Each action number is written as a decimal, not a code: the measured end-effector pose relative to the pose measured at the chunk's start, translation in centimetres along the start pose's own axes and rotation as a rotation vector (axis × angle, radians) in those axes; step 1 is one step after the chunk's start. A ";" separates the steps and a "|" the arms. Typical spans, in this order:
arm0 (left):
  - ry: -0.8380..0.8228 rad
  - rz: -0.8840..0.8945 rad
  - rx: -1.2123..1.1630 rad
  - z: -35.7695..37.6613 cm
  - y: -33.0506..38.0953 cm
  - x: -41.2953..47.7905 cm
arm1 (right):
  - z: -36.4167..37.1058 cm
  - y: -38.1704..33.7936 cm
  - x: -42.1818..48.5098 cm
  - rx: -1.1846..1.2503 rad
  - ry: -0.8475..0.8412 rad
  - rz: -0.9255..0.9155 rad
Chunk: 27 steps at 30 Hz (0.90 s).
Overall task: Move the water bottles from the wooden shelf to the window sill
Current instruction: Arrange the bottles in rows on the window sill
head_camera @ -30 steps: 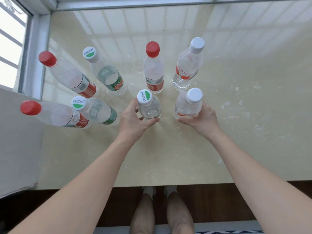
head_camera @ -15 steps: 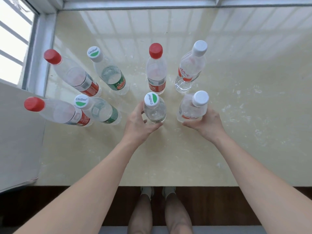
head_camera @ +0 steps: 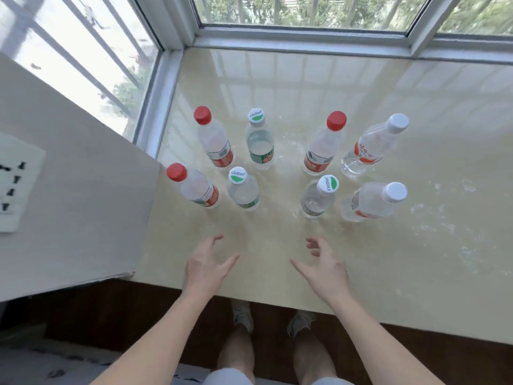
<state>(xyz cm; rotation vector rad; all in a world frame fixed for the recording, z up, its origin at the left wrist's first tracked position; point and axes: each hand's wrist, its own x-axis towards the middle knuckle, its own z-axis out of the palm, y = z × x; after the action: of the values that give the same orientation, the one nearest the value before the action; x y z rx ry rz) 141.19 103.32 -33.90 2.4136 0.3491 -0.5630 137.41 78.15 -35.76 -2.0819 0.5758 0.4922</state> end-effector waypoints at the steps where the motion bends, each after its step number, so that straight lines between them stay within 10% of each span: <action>1: 0.033 -0.015 -0.008 -1.0 -0.9 0.6 | 1.2 -1.7 0.5 0.007 -0.002 -0.041; 27: 0.082 0.173 -0.460 -6.7 -1.7 12.1 | 10.4 -11.2 8.9 0.229 0.338 -0.217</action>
<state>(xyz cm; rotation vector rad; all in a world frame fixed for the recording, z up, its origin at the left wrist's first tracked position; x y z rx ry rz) 153.21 110.18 -35.77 1.9988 0.2670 -0.2695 149.67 90.57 -38.62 -1.9870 0.5613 -0.0523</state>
